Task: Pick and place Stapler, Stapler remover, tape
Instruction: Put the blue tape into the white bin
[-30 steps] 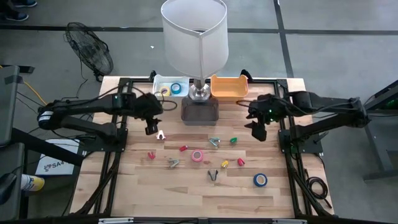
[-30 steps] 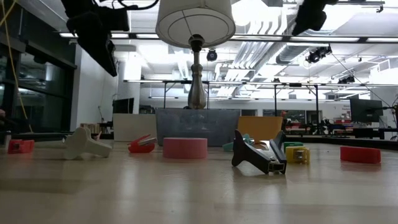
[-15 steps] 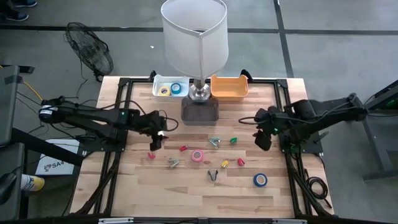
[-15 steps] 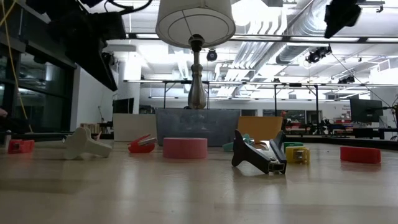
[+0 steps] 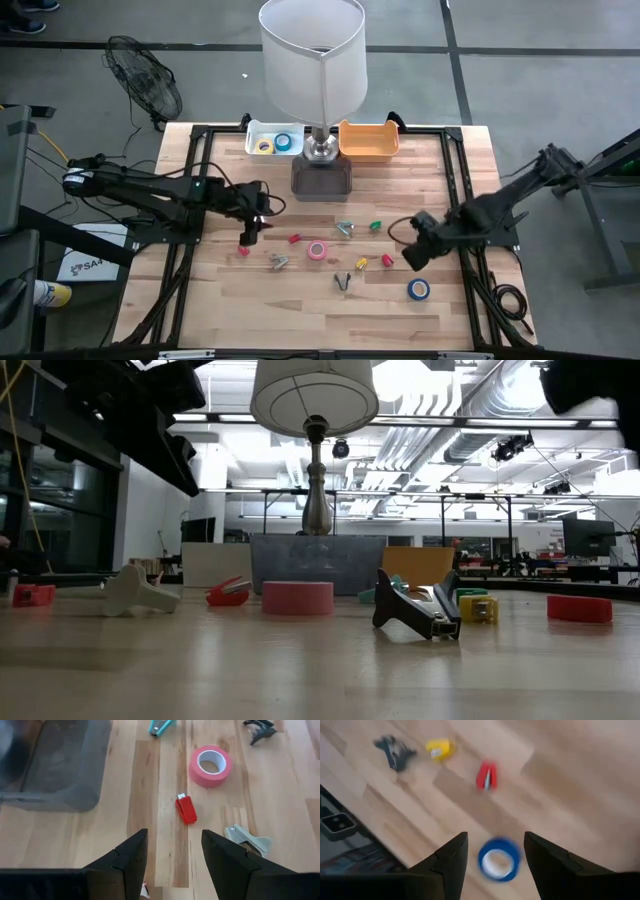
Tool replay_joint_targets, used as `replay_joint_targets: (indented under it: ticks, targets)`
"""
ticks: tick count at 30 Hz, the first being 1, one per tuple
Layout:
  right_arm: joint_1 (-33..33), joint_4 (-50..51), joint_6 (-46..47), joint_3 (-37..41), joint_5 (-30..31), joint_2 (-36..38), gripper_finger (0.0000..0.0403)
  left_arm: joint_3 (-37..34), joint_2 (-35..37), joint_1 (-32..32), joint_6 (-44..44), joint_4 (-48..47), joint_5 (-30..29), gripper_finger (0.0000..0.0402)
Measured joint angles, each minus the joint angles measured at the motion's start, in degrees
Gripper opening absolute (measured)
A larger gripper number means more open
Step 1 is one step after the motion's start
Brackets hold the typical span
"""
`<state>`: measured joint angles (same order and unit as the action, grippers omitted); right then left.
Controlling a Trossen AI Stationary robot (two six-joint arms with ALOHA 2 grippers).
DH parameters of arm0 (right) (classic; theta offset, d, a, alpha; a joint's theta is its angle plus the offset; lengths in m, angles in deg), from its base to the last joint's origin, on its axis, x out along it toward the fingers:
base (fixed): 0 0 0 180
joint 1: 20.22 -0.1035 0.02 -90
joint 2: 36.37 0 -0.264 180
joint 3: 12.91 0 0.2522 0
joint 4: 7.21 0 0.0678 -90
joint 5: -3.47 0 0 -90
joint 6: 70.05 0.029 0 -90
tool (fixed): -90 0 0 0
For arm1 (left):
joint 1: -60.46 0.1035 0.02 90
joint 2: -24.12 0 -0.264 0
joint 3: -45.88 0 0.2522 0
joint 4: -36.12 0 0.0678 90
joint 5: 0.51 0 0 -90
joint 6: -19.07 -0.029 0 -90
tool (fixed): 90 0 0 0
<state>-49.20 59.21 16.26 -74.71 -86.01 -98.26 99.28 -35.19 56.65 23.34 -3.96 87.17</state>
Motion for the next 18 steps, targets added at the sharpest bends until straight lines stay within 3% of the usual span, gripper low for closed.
replay_joint_targets:
  ticks: [8, 18]
  targets:
    - [-7.92, -11.70, 19.11, 10.15, -2.78, -0.22, 0.0185, 0.00, 0.00, 0.02, -3.93, 0.07, 2.29, 0.0182]
    - [-13.12, -15.51, 26.80, 10.48, -9.15, -8.30, 0.0185, 0.00, 0.00, 0.02, -5.33, 0.07, 3.31, 0.0182]
